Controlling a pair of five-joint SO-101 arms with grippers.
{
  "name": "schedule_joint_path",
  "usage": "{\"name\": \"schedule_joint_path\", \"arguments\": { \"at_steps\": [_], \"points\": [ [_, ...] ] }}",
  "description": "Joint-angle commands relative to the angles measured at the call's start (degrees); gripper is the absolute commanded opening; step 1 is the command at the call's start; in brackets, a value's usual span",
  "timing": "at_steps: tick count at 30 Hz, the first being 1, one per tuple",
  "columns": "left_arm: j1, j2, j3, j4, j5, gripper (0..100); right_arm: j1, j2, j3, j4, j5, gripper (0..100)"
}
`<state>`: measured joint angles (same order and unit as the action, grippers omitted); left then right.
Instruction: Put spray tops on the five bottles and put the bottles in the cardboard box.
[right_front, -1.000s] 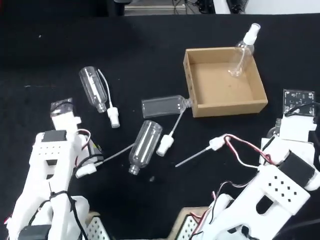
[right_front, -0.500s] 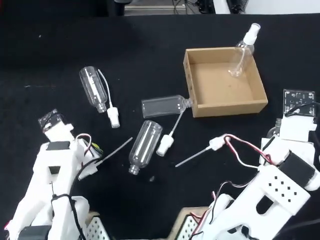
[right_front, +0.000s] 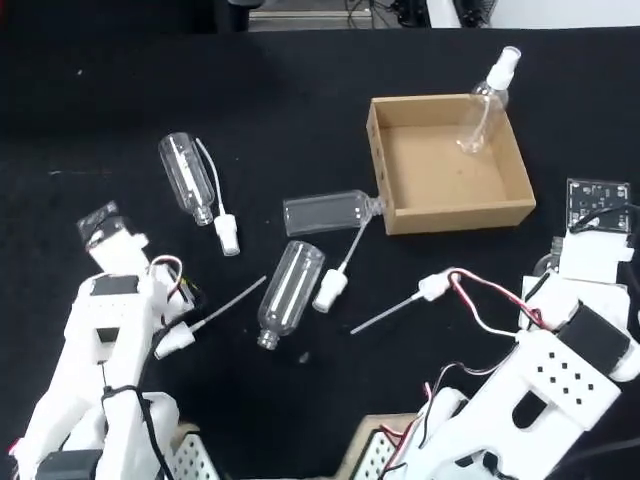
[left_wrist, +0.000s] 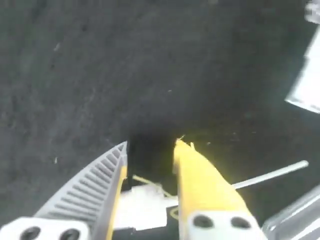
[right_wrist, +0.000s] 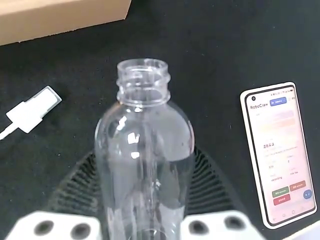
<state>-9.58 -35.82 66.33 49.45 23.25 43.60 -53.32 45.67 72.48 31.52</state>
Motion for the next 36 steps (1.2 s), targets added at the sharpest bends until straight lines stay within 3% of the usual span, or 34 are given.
{"name": "schedule_joint_path", "arguments": {
  "at_steps": [1, 5, 8, 10, 13, 18, 28, 31, 36],
  "points": [
    [-0.7, -0.9, -6.8, 2.9, -3.4, 18, -0.6, 0.1, -0.1, -0.2, 0.0, 1.1],
    [0.6, -0.3, -17.3, 24.0, -5.5, 29, -0.6, 0.1, -0.1, -0.2, 0.0, 1.1],
    [1.0, -0.2, -20.9, 36.7, -18.4, 39, -0.6, 0.0, -0.2, -0.2, 0.0, 1.1],
    [1.5, -0.1, -21.1, 40.4, -26.5, 42, -0.6, 0.0, -0.2, -0.3, 0.0, 1.1],
    [0.9, -0.2, -18.3, 37.5, -33.5, 42, -0.6, 0.0, -0.3, -0.3, 0.0, 1.1],
    [0.7, -0.2, -8.8, 25.0, -42.5, 39, -0.6, 0.0, -0.4, -0.3, 0.0, 1.1],
    [-14.0, -0.1, -6.0, 16.3, -66.8, 30, -0.6, 0.0, -0.5, -0.3, 0.0, 1.1],
    [-16.7, -0.1, -5.0, 10.4, -70.5, 29, -0.6, 0.0, -0.5, -0.3, 0.0, 1.1],
    [-17.5, -0.1, -3.2, -1.7, -70.7, 26, -0.6, 0.0, -0.5, -0.2, 0.0, 1.1]
  ]
}}
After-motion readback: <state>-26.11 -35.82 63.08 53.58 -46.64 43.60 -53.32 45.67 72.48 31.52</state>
